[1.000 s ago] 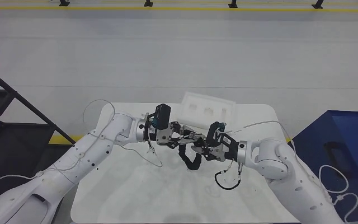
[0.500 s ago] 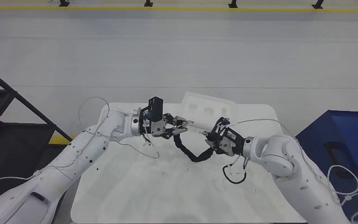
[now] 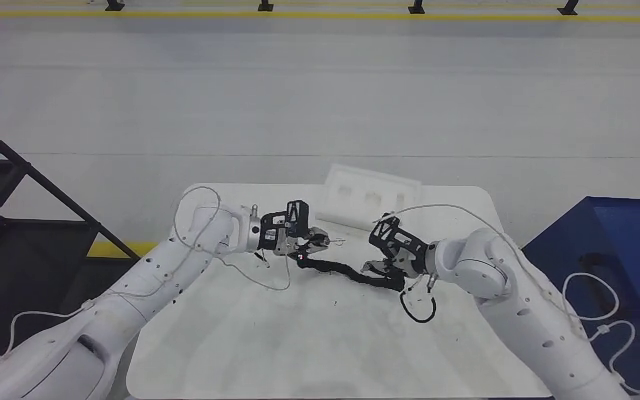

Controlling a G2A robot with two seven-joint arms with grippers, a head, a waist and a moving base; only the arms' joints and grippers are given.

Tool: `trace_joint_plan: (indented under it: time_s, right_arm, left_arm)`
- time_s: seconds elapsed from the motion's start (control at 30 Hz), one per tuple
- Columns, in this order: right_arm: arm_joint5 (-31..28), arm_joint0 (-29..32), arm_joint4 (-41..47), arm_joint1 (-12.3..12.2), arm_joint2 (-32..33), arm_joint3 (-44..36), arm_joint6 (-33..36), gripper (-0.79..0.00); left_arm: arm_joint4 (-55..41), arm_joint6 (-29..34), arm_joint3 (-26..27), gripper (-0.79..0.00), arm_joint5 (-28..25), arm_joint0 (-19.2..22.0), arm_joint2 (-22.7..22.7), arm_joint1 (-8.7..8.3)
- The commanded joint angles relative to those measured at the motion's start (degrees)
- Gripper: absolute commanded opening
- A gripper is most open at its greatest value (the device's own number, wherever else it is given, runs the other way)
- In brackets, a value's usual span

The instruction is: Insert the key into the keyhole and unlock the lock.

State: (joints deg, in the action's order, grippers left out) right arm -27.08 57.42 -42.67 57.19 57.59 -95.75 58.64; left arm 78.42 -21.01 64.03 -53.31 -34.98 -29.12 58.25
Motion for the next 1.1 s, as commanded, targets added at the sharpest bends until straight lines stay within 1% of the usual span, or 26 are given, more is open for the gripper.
trace_joint_plan:
  time_s: [0.0, 0.03, 0.07, 0.1, 0.13, 0.17, 0.2, 0.3, 0.4, 0.53, 0.67, 0.77, 0.9, 1.07]
  right_arm:
    - [-0.6, -0.1, 0.7, -0.1, 0.1, -0.2, 0.7, -0.296]
    - [-1.0, 0.1, 1.6, -0.2, 0.4, -0.3, 0.5, -0.197]
    - [-1.4, 0.3, 1.9, -0.3, 0.9, -0.6, 0.6, -0.12]
    - [-2.3, 0.6, 2.3, -0.4, 1.2, -1.1, 0.6, -0.037]
    - [-3.5, 0.9, 2.9, -0.6, 1.7, -1.6, 0.3, 0.0]
    - [-4.4, 1.3, 3.5, -0.7, 2.3, -2.1, -0.1, 0.0]
    - [-5.3, 1.6, 3.8, -0.9, 2.8, -2.6, -0.4, 0.0]
    - [-8.6, 2.4, 5.1, -1.4, 4.4, -3.3, -1.9, 0.0]
    - [-11.1, 2.6, 6.0, -1.7, 5.4, -3.5, -3.1, 0.0]
    - [-14.8, 2.0, 8.5, -1.8, 6.0, -3.1, -6.0, 0.0]
    - [-17.5, 0.0, 10.2, -1.8, 6.3, -2.3, -8.1, 0.0]
    - [-19.1, -2.5, 11.7, -1.7, 6.3, -1.4, -8.9, 0.0]
    - [-21.0, -6.4, 14.9, -1.6, 6.4, -0.5, -9.9, 0.0]
    - [-21.9, -10.8, 18.5, -1.7, 6.4, 1.3, -8.8, 0.0]
  left_arm:
    - [1.3, 0.8, -1.0, -0.785, -1.5, 0.4, 0.9, 0.59]
    - [2.1, 1.4, -1.4, -0.785, -2.2, 0.7, 1.4, 0.9]
    - [2.5, 1.7, -1.8, -0.773, -2.9, 0.9, 1.8, 1.2]
    - [2.7, 2.0, -2.3, -0.699, -3.7, 1.0, 2.1, 1.49]
    - [3.1, 2.5, -2.7, -0.606, -4.6, 1.2, 2.5, 1.77]
    - [3.4, 3.2, -3.1, -0.434, -4.7, 1.3, 3.0, 2.06]
    - [3.4, 3.5, -3.2, 0.0, -4.7, 1.4, 3.6, 2.34]
    - [2.4, 3.0, -3.9, 0.0, -4.7, 2.1, 5.1, 2.93]
    - [1.7, 2.4, -4.2, 0.0, -4.7, 3.4, 6.0, 3.11]
    - [1.0, -2.1, -3.4, 0.0, -4.7, 5.8, 6.7, 2.33]
    - [-2.8, -9.8, -4.0, 0.0, -4.7, 9.1, 7.0, 0.68]
    - [-4.2, -12.2, -3.7, 0.0, -4.7, 12.2, 8.8, -0.8]
    - [-9.2, -15.1, -2.8, 0.0, -4.7, 17.0, 12.8, -2.96]
    - [-16.7, -16.7, -1.9, 0.0, -4.7, 24.8, 19.4, -5.64]
